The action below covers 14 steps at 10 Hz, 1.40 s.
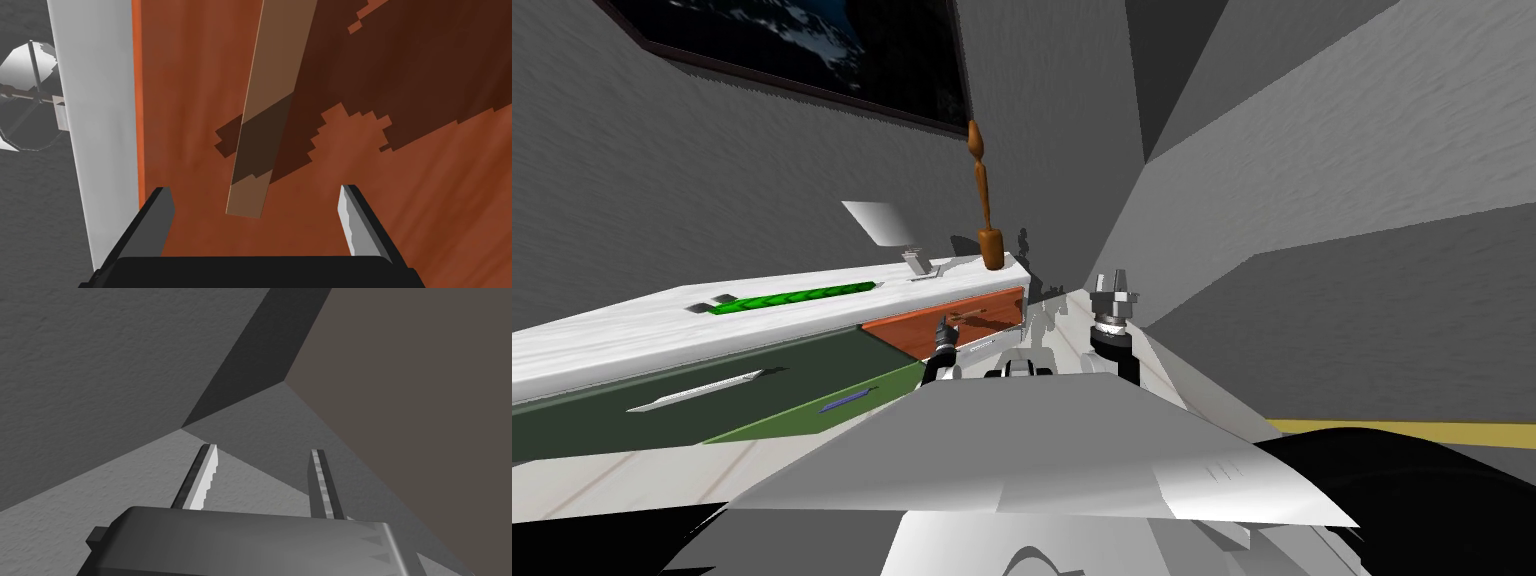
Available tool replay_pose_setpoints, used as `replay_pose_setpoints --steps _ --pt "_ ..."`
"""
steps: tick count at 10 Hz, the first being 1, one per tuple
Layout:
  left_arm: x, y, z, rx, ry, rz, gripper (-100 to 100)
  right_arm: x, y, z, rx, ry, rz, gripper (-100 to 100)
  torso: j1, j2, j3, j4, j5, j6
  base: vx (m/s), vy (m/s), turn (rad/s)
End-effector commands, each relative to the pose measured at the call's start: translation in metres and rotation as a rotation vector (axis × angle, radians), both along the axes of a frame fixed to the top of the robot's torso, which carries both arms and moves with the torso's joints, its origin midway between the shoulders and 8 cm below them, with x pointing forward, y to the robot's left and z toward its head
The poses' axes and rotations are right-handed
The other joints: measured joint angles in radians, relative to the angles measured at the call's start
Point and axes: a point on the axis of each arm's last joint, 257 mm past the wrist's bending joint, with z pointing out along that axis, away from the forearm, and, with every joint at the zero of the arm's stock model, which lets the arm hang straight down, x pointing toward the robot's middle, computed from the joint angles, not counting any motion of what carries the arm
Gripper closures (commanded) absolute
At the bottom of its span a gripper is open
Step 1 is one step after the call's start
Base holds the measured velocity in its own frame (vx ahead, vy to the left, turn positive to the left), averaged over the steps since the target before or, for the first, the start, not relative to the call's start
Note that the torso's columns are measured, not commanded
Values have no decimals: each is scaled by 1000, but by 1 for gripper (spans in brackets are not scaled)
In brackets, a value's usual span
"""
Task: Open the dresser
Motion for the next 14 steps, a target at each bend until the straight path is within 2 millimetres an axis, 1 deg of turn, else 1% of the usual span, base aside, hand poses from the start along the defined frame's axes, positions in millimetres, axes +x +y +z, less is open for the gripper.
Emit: replay_pose_setpoints --steps 1,4,7,8,11,14 --pt "0 0 0 0 0 0 100 0 0 0 0 0 0 0 0 0 0 0 0 0 0 0 0" --pt "-4 -1 3 1 0 -2 100 0 0 0 0 0 0 0 -4 5 3 1 -1 0 -127 -57 7" --pt "-5 -1 5 2 0 -3 100 0 0 0 0 0 0 0 -2 0 0 0 0 0 -143 -63 6" --pt "-5 9 9 44 9 -18 -100 0 0 0 0 0 0 0 1 -6 -3 -1 0 0 -16 -9 -2" --pt "-4 27 16 119 25 -44 -100 0 0 0 0 0 0 0 -1 -4 -2 -1 0 0 21 7 0" --pt "-2 39 20 168 40 -61 -100 0 0 0 0 0 0 0 -2 0 0 0 -1 0 28 3 -1"
